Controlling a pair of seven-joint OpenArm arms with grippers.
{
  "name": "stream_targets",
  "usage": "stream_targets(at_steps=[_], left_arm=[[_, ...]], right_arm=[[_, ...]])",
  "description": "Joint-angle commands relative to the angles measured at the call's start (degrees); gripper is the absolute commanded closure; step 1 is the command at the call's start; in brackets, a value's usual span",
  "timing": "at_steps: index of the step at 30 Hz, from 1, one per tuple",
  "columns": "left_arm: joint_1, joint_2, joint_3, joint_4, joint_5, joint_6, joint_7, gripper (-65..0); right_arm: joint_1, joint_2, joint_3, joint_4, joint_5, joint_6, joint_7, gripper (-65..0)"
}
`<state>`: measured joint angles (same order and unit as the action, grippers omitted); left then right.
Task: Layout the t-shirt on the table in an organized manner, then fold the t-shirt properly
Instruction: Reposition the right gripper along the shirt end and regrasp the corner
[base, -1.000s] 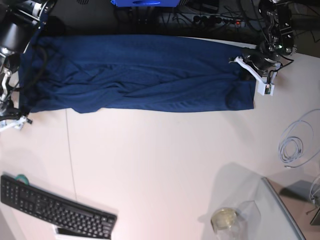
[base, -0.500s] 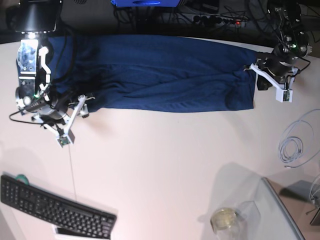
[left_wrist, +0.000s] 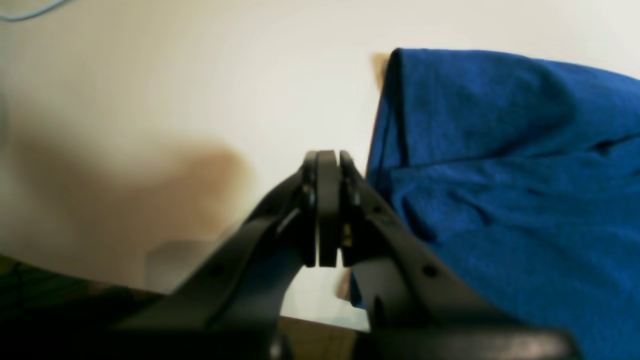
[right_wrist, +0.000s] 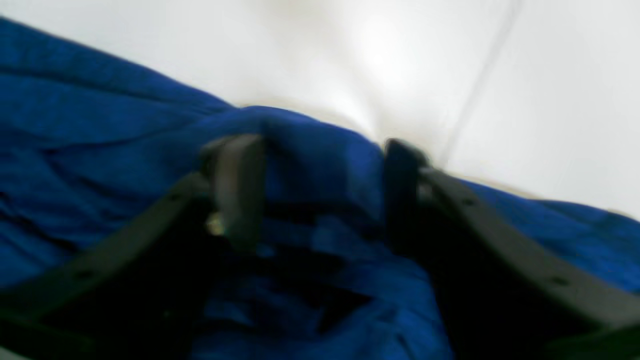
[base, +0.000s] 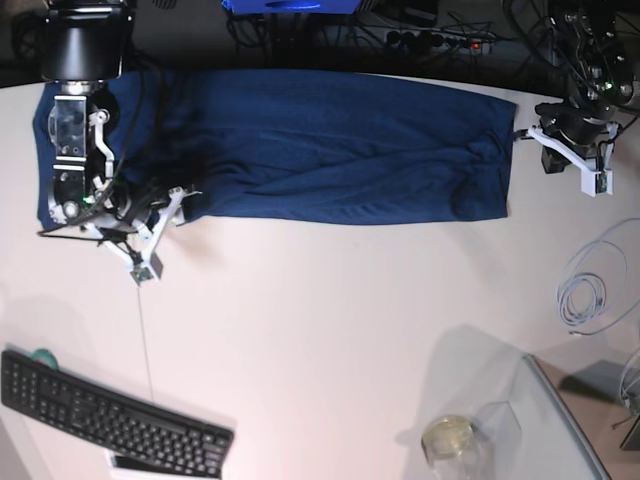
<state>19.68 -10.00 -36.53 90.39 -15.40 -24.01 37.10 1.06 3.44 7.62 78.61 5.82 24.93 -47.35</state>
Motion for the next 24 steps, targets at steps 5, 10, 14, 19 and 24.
stream_targets(at_steps=[5,10,14,19,24], left_arm=[[-0.30,-0.95,-0.26,-0.15,-0.47,-0.03,-0.84,0.0],[-0.12,-0.95,-0.43,-0.15,-0.47,-0.03,-1.01,0.0],[-0.12,-0.95,-0.43,-0.15,-0.47,-0.03,-1.01,0.0],[-0.30,-0.86,-0.08,-0.15,-0.47,-0.03,-1.01,0.0],[-0.39,-0.86,0.01,-0.15,-0.47,-0.03,-1.01,0.0]], right_arm=[[0.13,0.29,0.16,2.14,0.37,0.17,0.36,-0.3],[-4.01,0.29,0.16,9.35,0.37,0.17,-2.98,-0.2],[-9.28,-0.67,0.25,16.29,0.37,0.17,-5.09,-0.3],[-15.43,-1.11,0.16,21.30,0.37,0.17,-6.32,-0.3],[-18.86,-2.52,0.16,21.57,0.37,0.17,-5.97,-0.3]])
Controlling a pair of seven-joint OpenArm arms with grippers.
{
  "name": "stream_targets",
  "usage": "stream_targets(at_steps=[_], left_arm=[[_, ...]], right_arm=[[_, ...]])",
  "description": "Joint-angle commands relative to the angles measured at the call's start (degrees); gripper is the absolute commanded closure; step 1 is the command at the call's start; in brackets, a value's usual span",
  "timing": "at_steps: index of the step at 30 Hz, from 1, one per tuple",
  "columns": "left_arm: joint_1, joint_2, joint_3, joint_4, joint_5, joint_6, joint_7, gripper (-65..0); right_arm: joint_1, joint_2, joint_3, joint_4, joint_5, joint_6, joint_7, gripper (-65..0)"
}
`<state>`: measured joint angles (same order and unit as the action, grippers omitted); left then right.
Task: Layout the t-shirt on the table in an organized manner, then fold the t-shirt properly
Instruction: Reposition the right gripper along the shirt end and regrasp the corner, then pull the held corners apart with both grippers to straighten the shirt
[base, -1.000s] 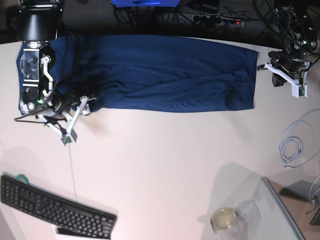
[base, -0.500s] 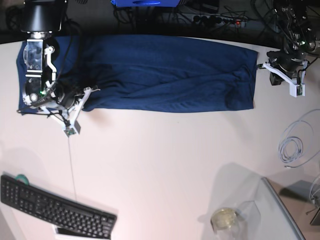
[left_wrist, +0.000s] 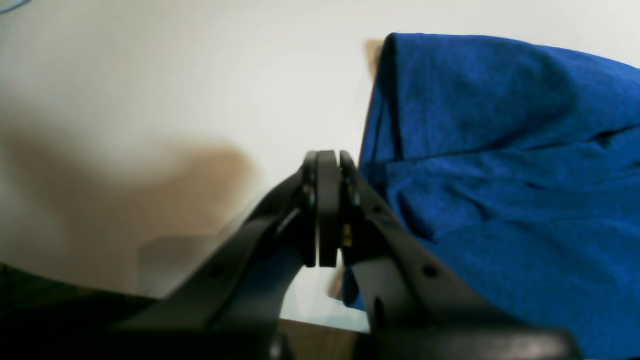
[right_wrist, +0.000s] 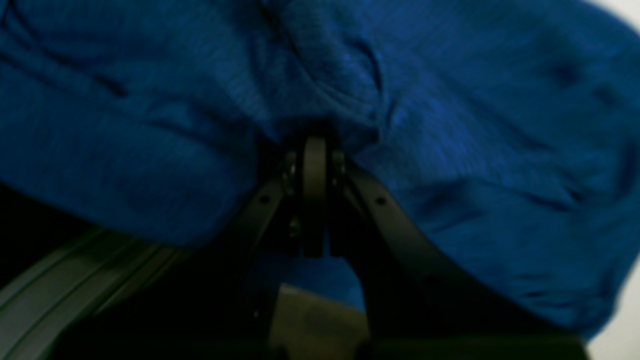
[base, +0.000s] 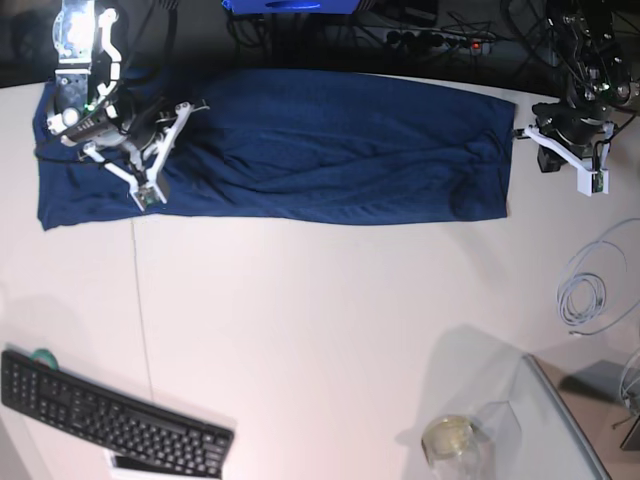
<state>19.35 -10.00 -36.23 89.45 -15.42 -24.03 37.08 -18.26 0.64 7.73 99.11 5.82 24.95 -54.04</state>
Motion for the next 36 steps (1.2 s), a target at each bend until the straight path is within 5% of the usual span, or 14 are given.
stream_targets(at_steps=[1,24,31,36], left_arm=[[-0.06,-0.86,-0.30,0.79,-0.45,-0.01,-0.99,0.0],[-0.15,-0.77,-0.30,0.79,-0.45,-0.01,-0.99,0.0],[-1.20,1.34,4.62,0.88,-0.54,-0.01,-0.99,0.0],[-1.99,1.87,12.10,0.79,-0.36,-0.01,-1.34,0.0]], right_arm=[[0.02,0.28,0.05,1.07,0.46,0.15,0.72,-0.3],[-6.22,0.19,-0.12,3.88,0.46,0.15,0.37,-1.4],[-6.49,0.28,0.41,7.22,0.37,0.15,-1.65,-27.6],[-0.42,0.63,11.75,7.13,0.02,0.15,0.90,-29.9]])
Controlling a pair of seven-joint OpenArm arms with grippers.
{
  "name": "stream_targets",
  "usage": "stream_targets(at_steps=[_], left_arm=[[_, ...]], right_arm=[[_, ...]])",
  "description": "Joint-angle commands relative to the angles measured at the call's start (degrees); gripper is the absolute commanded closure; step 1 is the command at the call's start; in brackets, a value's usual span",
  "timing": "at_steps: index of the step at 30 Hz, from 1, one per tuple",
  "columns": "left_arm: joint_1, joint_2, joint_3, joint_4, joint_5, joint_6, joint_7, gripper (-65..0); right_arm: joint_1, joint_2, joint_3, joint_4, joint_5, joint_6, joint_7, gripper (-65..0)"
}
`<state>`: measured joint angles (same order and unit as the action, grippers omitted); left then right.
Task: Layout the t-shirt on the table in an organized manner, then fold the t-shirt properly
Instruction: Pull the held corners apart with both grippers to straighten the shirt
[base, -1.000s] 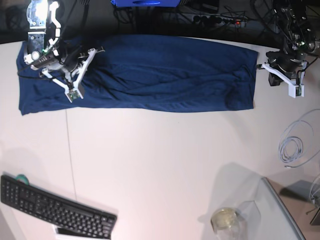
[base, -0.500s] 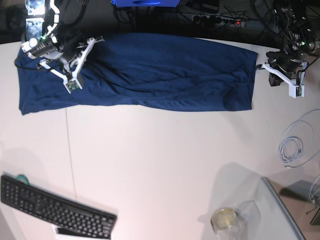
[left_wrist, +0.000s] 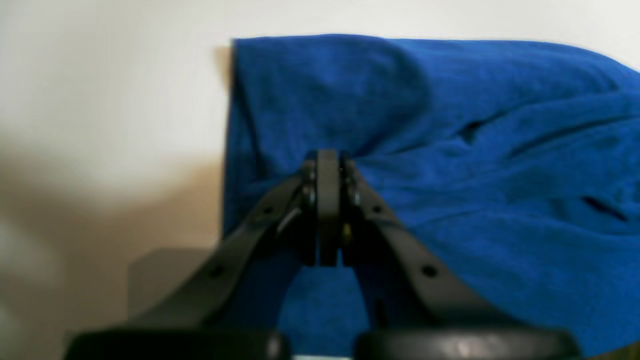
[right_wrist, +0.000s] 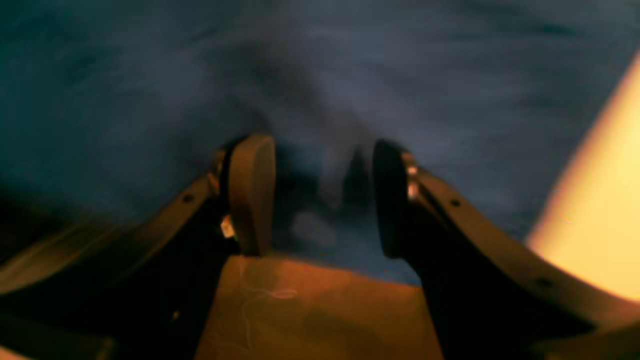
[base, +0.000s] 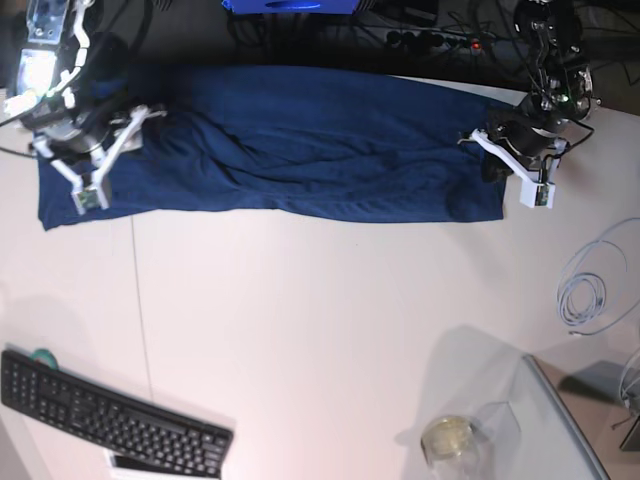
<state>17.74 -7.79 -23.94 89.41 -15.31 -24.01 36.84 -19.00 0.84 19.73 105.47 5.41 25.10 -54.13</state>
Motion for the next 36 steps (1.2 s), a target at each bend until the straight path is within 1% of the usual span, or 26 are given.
stream_targets(at_steps=[1,2,3,4,5,7,8,9,11,12,14,19,21,23,26,29,32,34,35,36], left_arm=[[-0.90,0.01,0.69,0.75,-0.21,-0.03,-1.10,0.0],[-1.25,0.36,1.31,0.22,-0.21,-0.03,-1.10,0.0],[-1.43,0.36,1.66,-0.83,-0.12,-0.03,-1.10,0.0],[-2.13,0.36,1.66,-1.80,-0.12,-0.03,-1.10,0.0],[-2.92,0.36,1.75,-3.21,-0.12,-0.03,-1.10,0.0],[-3.63,0.19,1.22,-6.28,-0.12,-0.03,-1.19,0.0],[-3.71,0.01,1.13,-7.52,-0.12,-0.03,-1.19,0.0],[-3.80,-0.08,1.13,-8.66,-0.12,-0.03,-1.54,0.0],[-3.63,-0.16,1.13,-10.50,-0.12,0.14,-4.53,0.0],[-3.54,-0.43,1.13,-11.82,-0.03,0.14,-6.11,0.0],[-3.63,-1.48,1.48,-15.16,-0.03,0.14,-8.14,0.0],[-5.39,-1.75,1.04,-21.14,-0.12,0.23,-11.39,0.0],[-6.09,-1.75,1.04,-21.58,-0.12,0.23,-11.39,0.0],[-6.88,-1.75,1.04,-21.32,-0.12,0.23,-11.30,0.0],[-7.93,-1.48,1.13,-19.47,-0.12,0.23,-11.04,0.0],[-8.20,-1.48,1.04,-16.57,-0.12,0.23,-10.95,0.0],[-7.67,-1.57,1.04,-12.09,-0.12,0.23,-10.95,0.0],[-6.88,-1.57,1.04,-8.57,-0.21,0.23,-10.42,0.0],[-6.26,-1.57,0.96,-6.90,-0.29,0.23,-9.02,0.0],[-5.65,-1.57,0.43,-5.32,-0.47,0.23,-7.78,0.0]], right_arm=[[2.78,0.61,2.12,-2.48,0.44,0.00,2.57,-29.9],[5.69,1.58,4.05,-6.09,0.44,0.00,4.15,-29.6],[8.41,3.07,4.85,-10.66,0.44,0.00,5.56,-27.5],[10.61,4.39,4.49,-15.14,0.44,0.00,6.79,-23.6],[12.89,6.15,3.79,-19.89,0.70,0.00,8.11,-17.3],[17.29,8.35,3.09,-28.77,0.70,0.00,11.10,-3.3],[18.87,8.78,3.53,-32.02,0.44,0.00,12.59,0.0],[20.37,9.14,3.53,-34.83,0.44,0.00,14.08,0.0],[22.04,10.89,3.35,-38.35,0.44,-0.09,15.93,-2.1],[22.65,11.33,3.26,-39.93,0.44,-0.18,16.46,-2.1],[24.41,11.69,3.18,-43.10,0.44,-0.27,17.07,-2.1],[29.16,13.44,3.26,-52.86,0.35,-0.53,20.50,-2.1],[30.30,13.71,3.18,-54.79,0.35,-2.90,21.56,-2.1],[30.48,13.71,3.09,-54.53,0.35,-4.05,21.65,-2.1],[28.54,13.62,3.35,-49.87,0.44,-4.05,20.85,-2.9],[23.88,12.92,3.61,-39.14,0.79,-4.05,19.80,-2.9],[18.52,11.16,3.44,-25.69,0.79,-4.05,19.45,-3.0],[13.95,10.63,3.09,-17.25,0.79,-3.87,16.63,-3.2],[11.84,10.02,2.56,-13.12,0.79,-2.99,14.35,-4.7],[10.26,9.40,1.07,-9.95,0.61,-1.32,12.59,-7.1]])
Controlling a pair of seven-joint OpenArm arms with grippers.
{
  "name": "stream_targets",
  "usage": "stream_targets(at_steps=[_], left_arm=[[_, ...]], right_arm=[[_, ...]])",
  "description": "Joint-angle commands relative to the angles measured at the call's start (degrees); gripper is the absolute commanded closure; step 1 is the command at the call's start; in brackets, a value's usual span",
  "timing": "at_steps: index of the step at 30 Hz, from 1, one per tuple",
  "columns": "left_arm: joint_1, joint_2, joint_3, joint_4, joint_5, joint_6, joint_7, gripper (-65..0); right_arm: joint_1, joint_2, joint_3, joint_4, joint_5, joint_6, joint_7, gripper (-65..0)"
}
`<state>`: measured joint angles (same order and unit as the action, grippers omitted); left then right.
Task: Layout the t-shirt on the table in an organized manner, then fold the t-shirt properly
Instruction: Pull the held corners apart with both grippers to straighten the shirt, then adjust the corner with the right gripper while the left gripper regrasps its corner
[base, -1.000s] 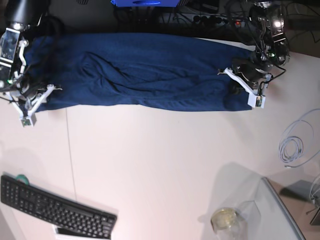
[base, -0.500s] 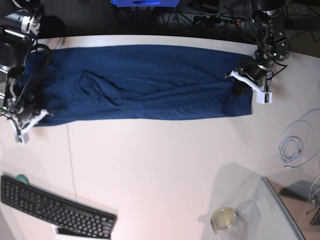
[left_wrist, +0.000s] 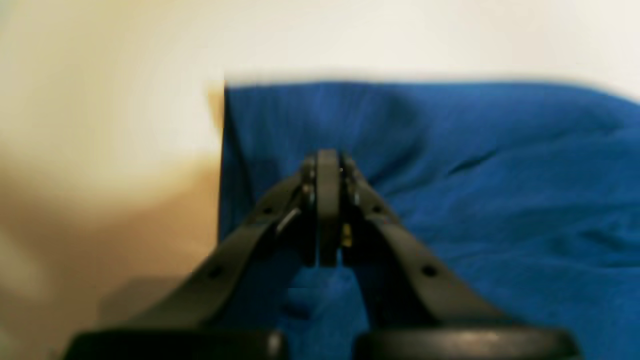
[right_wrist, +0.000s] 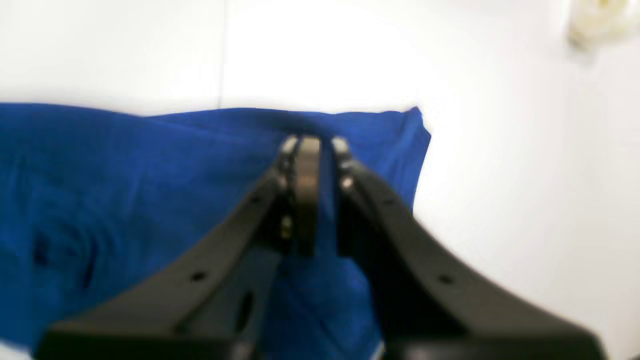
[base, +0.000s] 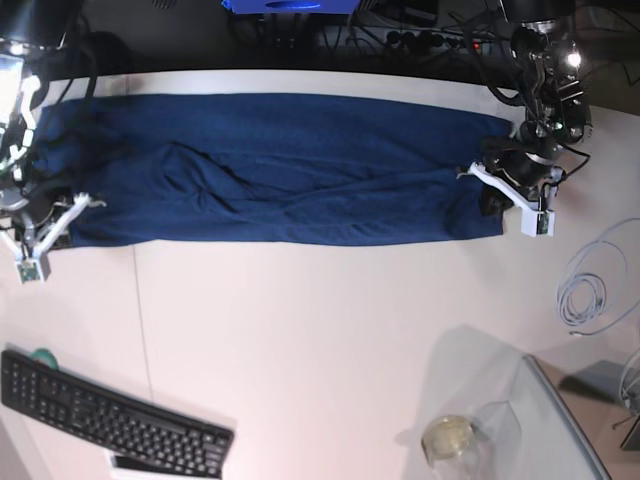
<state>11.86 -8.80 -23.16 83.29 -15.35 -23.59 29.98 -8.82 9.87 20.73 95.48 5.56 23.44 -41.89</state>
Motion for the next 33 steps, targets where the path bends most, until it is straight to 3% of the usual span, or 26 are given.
stream_targets(at_steps=[1,4,8,20,22,24,29,31,33], left_arm=[[0.85,-0.39,-1.33,2.65,-0.43,-0.19,0.13,0.0],[2.43,1.19,-2.29,5.64,-0.43,-0.19,1.63,0.0],[2.87,1.81,-2.21,3.62,-0.07,-0.19,1.63,0.0],[2.69,0.58,-2.21,-6.41,-0.07,-0.27,1.54,0.0],[2.60,0.49,-2.21,-7.02,-0.07,-0.27,1.45,0.0],[2.60,0.40,-2.29,-7.73,-0.07,-0.27,1.45,0.0],[2.60,-0.30,-2.38,-7.73,-0.07,-0.27,1.45,0.0],[2.60,-0.30,-2.64,-7.73,-0.07,-0.27,1.45,0.0],[2.60,-0.30,-2.73,-7.73,-0.07,-0.27,1.45,0.0]], right_arm=[[-1.77,0.20,-1.52,2.94,0.28,2.36,-1.50,-11.1],[-7.14,0.20,-6.27,9.00,0.28,5.79,-4.40,-26.3],[-10.92,0.20,-12.86,11.20,0.28,6.14,-4.31,-40.1],[-8.90,0.02,-18.84,4.61,0.28,6.05,-3.78,-40.1],[-8.81,0.02,-18.93,3.29,0.28,6.05,-1.67,-36.6],[-8.72,0.02,-18.58,1.27,0.28,6.05,-0.44,-29.3],[-7.84,0.20,-16.64,-1.02,0.28,6.05,-0.09,-4.5],[-7.66,0.11,-15.15,-0.93,0.28,6.05,-0.09,-0.3],[-7.58,0.11,-13.74,-0.58,0.28,6.05,-0.18,0.0]])
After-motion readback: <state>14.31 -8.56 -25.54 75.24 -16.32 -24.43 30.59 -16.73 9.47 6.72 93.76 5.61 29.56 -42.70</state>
